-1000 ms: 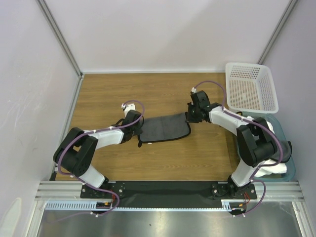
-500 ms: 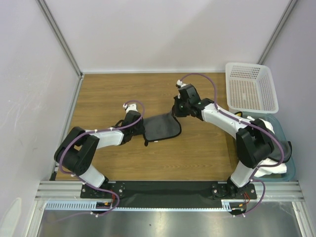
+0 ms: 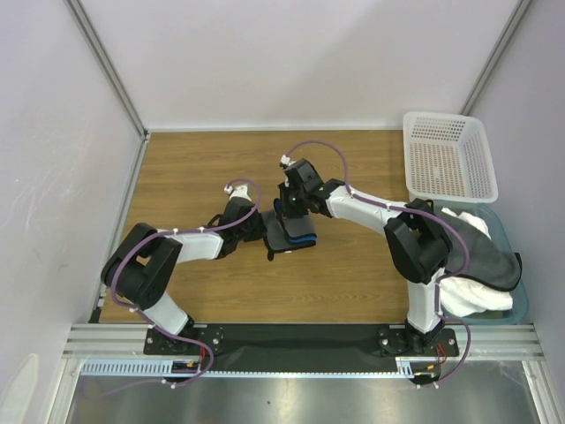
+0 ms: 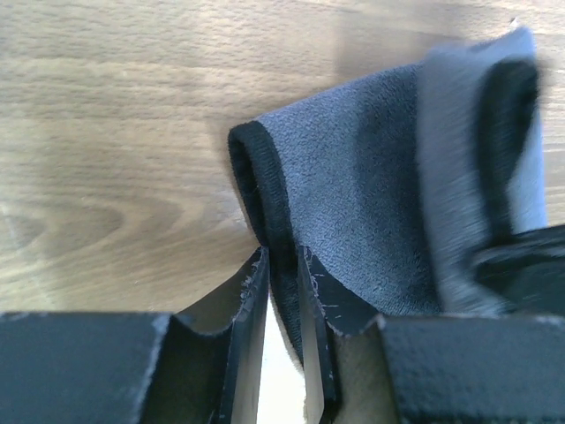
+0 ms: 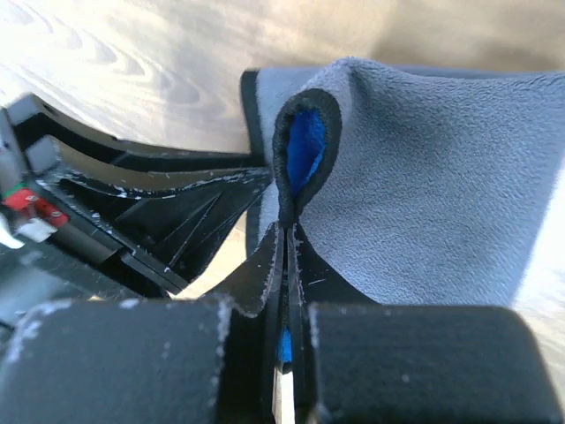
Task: Fold and stack the towels
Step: Fold the towel
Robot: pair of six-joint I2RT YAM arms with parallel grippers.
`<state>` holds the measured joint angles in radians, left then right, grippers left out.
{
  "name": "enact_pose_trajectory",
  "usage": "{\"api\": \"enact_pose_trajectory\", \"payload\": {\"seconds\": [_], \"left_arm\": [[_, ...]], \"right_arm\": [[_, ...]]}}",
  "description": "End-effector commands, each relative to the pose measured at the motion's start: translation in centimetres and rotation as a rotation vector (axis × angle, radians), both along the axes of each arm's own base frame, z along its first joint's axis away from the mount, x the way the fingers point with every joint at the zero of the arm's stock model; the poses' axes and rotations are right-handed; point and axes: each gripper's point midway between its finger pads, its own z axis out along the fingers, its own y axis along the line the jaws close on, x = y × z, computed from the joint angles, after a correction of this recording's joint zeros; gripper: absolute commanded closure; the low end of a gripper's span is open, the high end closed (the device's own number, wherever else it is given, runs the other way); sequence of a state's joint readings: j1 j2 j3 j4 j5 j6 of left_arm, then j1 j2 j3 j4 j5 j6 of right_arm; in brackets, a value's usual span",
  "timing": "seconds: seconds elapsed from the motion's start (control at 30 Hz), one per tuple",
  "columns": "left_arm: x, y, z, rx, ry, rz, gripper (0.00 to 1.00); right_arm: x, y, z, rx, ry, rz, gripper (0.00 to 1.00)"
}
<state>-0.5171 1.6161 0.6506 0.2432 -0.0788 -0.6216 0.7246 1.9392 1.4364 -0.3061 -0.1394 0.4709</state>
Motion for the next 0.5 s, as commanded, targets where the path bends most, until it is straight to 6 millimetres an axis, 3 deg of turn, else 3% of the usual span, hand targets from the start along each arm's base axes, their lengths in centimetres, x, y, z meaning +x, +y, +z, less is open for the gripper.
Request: {"api": "enact_pose_trajectory", "payload": {"seconds": [0.0,0.47], "left_arm": [[-1.3,-0.5,-1.7,-0.011,0.067,-0.028,0.74],[-1.3,-0.8,-2.1,-0.029,0.077,-0.028,0.74]], "right_arm": [[0.4,1.8,1.4,0.064,0.001,-0.022,1.0],[-0.1,3.4,0.4,0.137,0.057,-0.044,1.0]]}}
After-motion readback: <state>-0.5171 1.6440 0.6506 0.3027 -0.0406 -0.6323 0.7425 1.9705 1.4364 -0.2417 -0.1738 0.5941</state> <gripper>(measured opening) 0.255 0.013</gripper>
